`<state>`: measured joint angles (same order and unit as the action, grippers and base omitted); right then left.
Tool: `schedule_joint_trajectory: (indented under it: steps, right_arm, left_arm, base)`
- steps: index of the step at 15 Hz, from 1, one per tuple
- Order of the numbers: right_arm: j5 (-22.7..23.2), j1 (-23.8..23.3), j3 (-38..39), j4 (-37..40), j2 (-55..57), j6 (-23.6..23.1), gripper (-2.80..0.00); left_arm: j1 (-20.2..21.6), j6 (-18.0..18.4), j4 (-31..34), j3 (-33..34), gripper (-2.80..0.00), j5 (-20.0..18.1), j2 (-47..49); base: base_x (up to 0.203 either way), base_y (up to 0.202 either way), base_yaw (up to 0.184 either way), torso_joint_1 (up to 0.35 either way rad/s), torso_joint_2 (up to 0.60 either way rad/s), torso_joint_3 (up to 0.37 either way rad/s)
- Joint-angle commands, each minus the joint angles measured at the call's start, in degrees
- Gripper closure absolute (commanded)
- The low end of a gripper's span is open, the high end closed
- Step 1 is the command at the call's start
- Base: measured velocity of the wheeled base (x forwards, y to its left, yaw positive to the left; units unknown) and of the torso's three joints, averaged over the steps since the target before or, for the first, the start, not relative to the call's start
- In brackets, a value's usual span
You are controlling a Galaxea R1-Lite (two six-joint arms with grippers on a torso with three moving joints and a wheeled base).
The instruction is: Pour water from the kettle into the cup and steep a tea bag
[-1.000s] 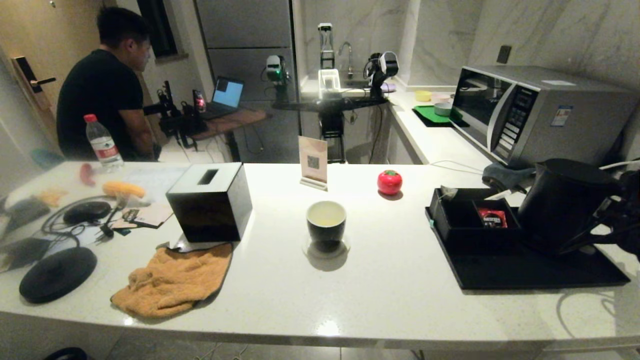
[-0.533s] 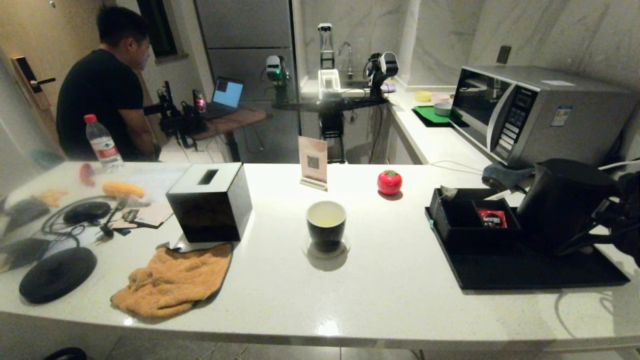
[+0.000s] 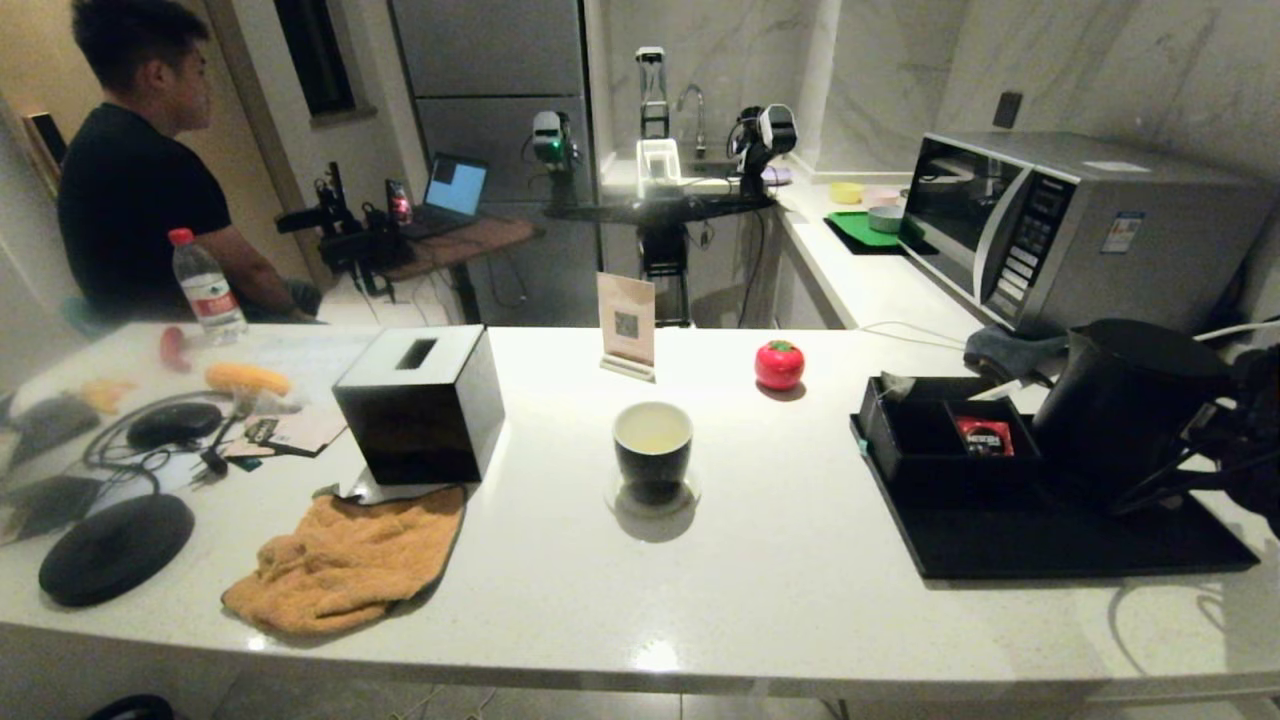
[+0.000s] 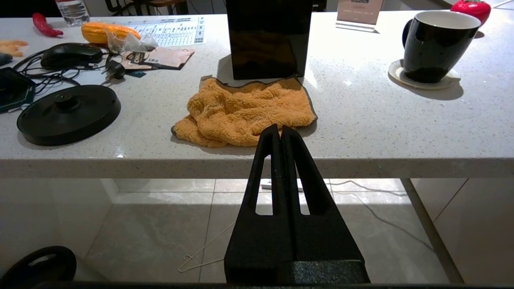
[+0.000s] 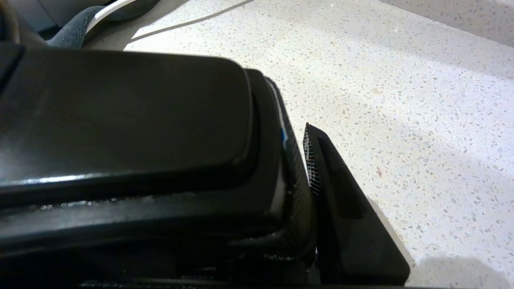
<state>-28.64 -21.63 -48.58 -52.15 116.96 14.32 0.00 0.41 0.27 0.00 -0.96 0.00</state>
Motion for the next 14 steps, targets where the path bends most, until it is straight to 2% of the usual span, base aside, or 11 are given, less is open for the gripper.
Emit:
schedule_joint_trajectory:
  steps: [1, 3, 4, 5, 14]
  right_arm:
    - [-0.2, 0.0, 0.4, -0.1, 0.2, 0.0, 0.0]
    - [-0.2, 0.0, 1.0, -0.3, 0.1, 0.0, 0.0]
    - [-0.2, 0.1, 1.5, -0.6, 0.1, 0.0, -2.7]
    - [-0.2, 0.1, 1.7, -0.7, 0.2, 0.0, -2.8]
    - [-0.3, 0.0, 3.2, -0.8, -0.1, -0.2, -2.8]
  left_arm:
    - [0.0, 0.0, 0.0, 0.0, 0.0, 0.0, 0.0]
    - [0.0, 0.0, 0.0, 0.0, 0.0, 0.0, 0.0]
    - [0.0, 0.0, 0.0, 0.0, 0.0, 0.0, 0.0]
    - [0.0, 0.0, 0.0, 0.0, 0.0, 0.0, 0.0]
    - [0.0, 0.0, 0.0, 0.0, 0.0, 0.0, 0.0]
  base:
    - [0.0, 0.0, 0.0, 0.0, 0.0, 0.0]
    - [0.0, 0.0, 0.0, 0.0, 0.0, 0.0]
    - [0.0, 0.0, 0.0, 0.0, 0.0, 0.0]
    - [0.0, 0.0, 0.0, 0.0, 0.0, 0.0]
    - [0.0, 0.0, 0.0, 0.0, 0.0, 0.0]
